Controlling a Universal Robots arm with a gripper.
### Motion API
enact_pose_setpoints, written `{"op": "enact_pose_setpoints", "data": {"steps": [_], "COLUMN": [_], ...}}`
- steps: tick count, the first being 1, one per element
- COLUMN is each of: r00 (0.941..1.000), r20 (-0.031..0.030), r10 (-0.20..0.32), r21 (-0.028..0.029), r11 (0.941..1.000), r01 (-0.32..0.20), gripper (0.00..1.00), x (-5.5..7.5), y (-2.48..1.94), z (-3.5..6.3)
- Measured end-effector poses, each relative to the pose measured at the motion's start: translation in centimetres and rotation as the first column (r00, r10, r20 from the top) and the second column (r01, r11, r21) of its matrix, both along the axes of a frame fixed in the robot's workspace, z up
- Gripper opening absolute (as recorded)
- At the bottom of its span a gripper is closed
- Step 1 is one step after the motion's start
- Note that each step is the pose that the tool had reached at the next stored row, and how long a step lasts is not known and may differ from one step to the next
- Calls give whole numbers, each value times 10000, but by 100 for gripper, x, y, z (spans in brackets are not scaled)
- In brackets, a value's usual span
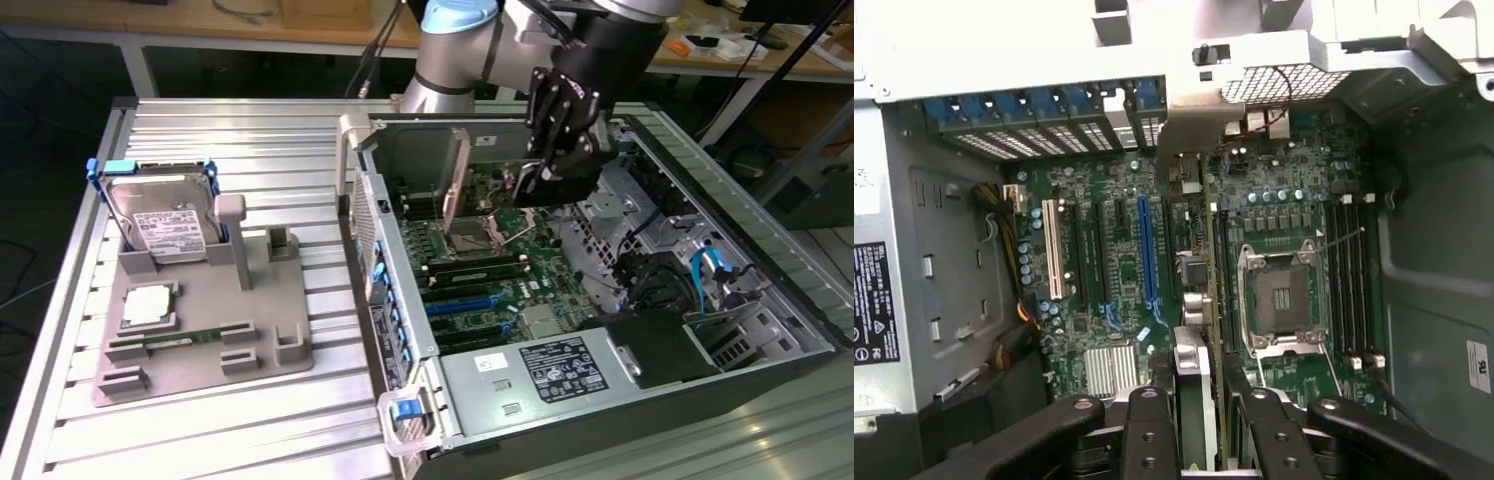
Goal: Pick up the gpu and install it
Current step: 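Insert the gpu into the slot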
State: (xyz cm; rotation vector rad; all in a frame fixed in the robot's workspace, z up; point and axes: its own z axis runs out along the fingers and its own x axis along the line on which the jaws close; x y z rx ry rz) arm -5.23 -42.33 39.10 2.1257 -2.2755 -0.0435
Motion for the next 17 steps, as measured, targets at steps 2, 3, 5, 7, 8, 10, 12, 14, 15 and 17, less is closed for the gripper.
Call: {"op": "enact_pose_setpoints", "data": {"steps": [2, 3, 5, 7, 8, 10, 12, 14, 15, 17], "r00": [9999, 9999, 9999, 9998, 9998, 9998, 9998, 9998, 9998, 9998], "r20": [0, 1, 1, 0, 1, 0, 1, 0, 1, 0], "r10": [125, 139, 167, 193, 204, 206, 212, 217, 219, 223], "r21": [0, 1, 1, 1, 0, 1, 0, 0, 1, 0], "r11": [9999, 9999, 9999, 9998, 9998, 9998, 9998, 9998, 9998, 9998], "r01": [-125, -139, -167, -193, -204, -206, -212, -217, -219, -223], "gripper": [30, 30, 30, 30, 30, 30, 30, 30, 30, 30], "x": [1, 1, 0, 0, 0, -2, -4, -12, -22, -69], "y": [-13, -23, -47, -73, -87, -100, -112, -122, -129, -140], "z": [-56, -76, -117, -156, -184, -225, -267, -305, -322, -352]}}
